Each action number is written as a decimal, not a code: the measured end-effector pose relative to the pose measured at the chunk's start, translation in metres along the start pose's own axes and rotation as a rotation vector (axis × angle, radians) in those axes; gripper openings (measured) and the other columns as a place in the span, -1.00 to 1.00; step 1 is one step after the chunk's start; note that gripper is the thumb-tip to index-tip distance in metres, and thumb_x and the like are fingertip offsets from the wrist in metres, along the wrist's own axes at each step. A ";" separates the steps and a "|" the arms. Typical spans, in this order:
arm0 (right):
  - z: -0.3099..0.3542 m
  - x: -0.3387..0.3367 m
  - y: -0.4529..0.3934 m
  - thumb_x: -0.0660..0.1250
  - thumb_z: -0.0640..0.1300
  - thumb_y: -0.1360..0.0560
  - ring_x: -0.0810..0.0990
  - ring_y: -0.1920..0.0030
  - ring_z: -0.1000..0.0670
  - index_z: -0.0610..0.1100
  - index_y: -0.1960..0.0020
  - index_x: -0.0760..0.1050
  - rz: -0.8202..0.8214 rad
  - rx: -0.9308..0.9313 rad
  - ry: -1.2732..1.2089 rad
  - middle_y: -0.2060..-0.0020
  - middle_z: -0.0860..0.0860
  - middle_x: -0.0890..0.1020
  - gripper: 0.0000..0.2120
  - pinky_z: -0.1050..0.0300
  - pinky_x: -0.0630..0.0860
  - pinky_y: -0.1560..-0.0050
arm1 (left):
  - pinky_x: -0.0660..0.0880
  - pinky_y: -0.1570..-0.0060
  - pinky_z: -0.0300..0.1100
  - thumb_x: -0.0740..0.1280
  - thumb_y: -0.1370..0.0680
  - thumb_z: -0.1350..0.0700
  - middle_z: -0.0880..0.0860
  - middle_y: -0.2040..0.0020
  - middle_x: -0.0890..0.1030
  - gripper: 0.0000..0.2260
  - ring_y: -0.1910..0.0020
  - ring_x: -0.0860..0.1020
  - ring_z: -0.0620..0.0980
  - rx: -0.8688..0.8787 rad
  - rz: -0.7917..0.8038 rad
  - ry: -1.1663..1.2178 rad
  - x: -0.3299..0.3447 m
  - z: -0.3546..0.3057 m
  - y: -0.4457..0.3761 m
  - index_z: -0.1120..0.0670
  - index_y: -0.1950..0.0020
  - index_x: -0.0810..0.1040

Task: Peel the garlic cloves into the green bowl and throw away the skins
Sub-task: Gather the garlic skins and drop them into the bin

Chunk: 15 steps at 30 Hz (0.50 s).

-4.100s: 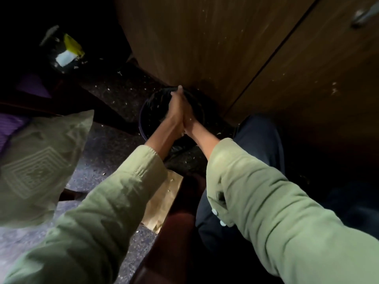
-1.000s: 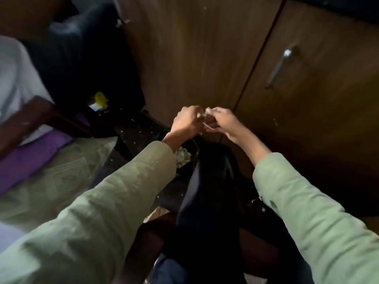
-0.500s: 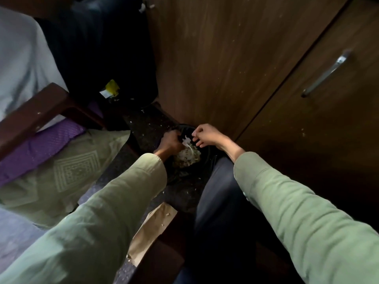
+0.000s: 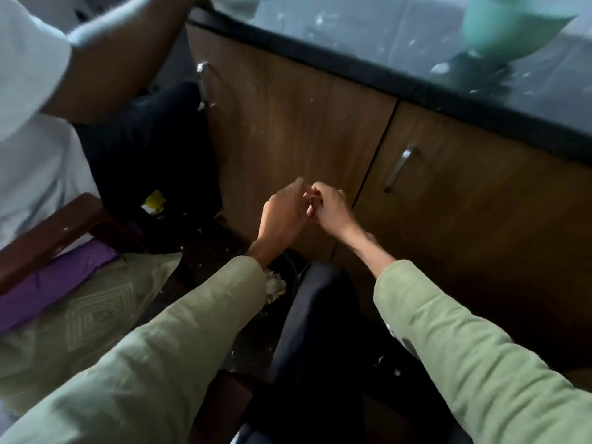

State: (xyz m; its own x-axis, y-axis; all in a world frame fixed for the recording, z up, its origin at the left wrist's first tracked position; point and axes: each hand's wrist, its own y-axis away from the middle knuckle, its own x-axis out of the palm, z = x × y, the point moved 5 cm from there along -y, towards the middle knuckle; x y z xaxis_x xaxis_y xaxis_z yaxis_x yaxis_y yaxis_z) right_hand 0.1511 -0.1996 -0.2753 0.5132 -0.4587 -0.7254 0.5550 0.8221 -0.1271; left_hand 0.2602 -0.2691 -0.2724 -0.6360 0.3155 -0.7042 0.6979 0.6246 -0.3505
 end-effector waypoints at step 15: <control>0.059 -0.300 0.113 0.32 -0.05 -0.67 0.62 0.53 0.05 -0.13 0.10 0.53 -0.641 -0.211 0.050 0.44 0.02 0.65 -0.78 -0.03 0.59 0.45 | 0.47 0.18 0.07 0.25 -0.69 0.04 -0.04 0.22 0.62 -0.73 0.24 0.52 -0.04 0.349 -0.298 0.445 -0.042 -0.289 -0.048 0.11 0.17 0.50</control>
State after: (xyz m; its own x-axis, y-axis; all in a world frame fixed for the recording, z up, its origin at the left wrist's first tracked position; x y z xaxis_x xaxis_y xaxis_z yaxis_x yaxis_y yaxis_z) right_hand 0.0983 0.0109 -0.0327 0.0911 -0.8655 -0.4925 0.5975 0.4432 -0.6683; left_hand 0.1584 -0.1060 -0.0479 -0.8430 0.4776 -0.2476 0.4880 0.4853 -0.7255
